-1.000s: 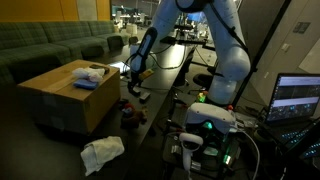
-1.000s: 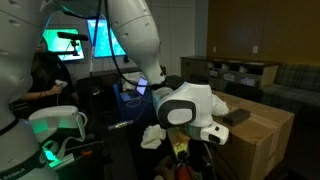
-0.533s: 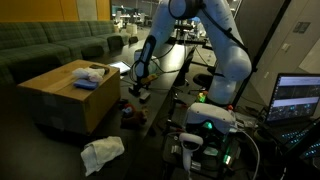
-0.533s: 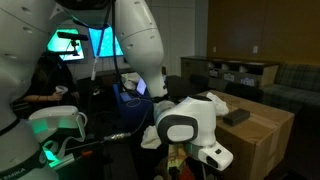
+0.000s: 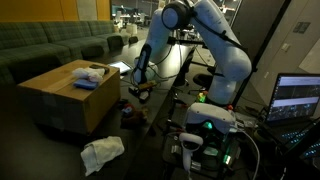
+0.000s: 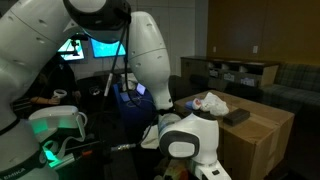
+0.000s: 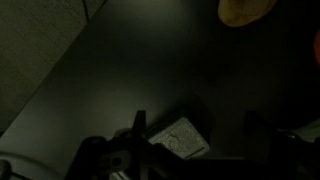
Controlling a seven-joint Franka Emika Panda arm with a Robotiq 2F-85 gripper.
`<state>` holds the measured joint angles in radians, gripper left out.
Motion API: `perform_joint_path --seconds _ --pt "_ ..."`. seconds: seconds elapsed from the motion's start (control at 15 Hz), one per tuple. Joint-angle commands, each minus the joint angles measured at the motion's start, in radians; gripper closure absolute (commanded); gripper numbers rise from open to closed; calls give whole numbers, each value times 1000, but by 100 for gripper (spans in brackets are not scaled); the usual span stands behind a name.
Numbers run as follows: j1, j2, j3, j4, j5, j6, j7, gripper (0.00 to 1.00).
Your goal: Swap the things on the table with the things on the box
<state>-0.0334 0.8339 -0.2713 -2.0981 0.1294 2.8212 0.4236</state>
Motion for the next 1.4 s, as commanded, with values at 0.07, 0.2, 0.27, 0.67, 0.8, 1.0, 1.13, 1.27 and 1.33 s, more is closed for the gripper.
perform_joint_path --seconds 0.07,0.2,0.27,0.67,0.8,1.0,1.13,1.27,1.33 --pt "-17 71 -7 102 89 -52 88 0" --pt "-24 92 -13 134 116 -67 120 0" --pt "-24 107 -19 152 125 -70 137 0" --pt "-14 176 -91 239 117 -79 262 0" --pt "-20 200 -100 269 114 -85 292 0" --pt "-26 233 -109 308 111 -90 332 0" --pt "-34 256 -108 331 110 -91 351 0" --pt "-42 276 -106 348 109 -94 364 0" --pt "-45 282 -106 349 107 -94 367 0"
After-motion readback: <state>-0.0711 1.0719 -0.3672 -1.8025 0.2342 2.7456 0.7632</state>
